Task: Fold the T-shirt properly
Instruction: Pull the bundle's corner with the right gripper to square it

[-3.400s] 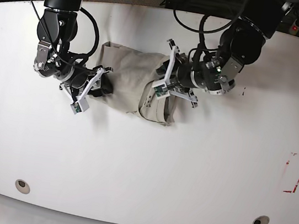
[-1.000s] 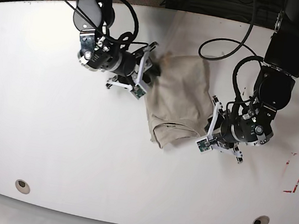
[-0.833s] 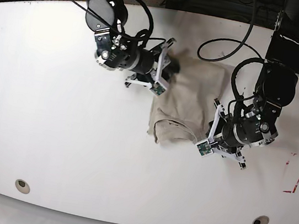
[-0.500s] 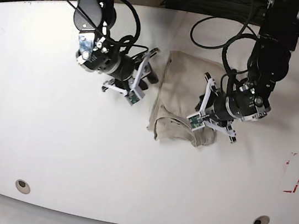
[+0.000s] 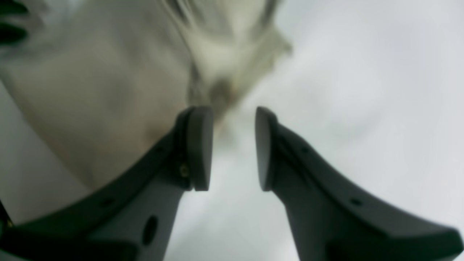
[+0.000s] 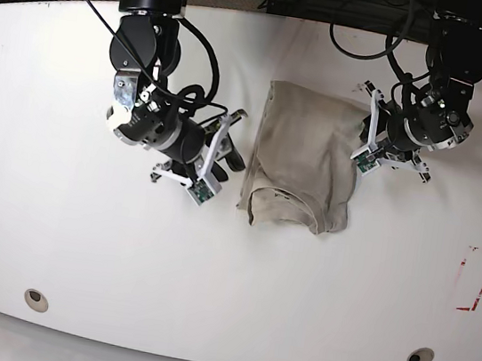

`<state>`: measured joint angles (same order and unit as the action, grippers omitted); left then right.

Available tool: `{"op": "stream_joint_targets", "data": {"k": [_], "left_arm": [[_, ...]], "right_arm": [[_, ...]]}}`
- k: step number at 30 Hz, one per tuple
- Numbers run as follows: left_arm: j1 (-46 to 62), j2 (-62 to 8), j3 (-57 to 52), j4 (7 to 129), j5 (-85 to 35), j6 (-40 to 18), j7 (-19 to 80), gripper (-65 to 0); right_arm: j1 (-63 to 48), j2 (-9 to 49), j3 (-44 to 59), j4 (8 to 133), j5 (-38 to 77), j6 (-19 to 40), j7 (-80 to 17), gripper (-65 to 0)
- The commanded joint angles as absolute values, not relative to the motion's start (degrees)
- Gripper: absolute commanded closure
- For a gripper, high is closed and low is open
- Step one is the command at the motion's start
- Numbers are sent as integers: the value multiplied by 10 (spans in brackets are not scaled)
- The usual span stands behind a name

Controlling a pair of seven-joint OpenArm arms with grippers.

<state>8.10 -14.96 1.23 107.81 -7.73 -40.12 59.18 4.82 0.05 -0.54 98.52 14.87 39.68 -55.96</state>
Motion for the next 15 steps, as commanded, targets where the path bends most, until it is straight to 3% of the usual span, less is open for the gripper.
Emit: {"op": "stream_joint_targets", "data": {"k": [1,7,15], "left_arm": [[81,-151,14,1089,-87,-400,582,-121],[80,-150,14,1060,-87,-400,581,-121],[85,-134,11,1011,-83,-400,534,-121]], "right_arm": [[75,-18,-6,985,160,400,-550,-182],[109,-67,-14,927,160,400,-583,-182],[111,-73,-58,884,160,400,-584,-182]]}}
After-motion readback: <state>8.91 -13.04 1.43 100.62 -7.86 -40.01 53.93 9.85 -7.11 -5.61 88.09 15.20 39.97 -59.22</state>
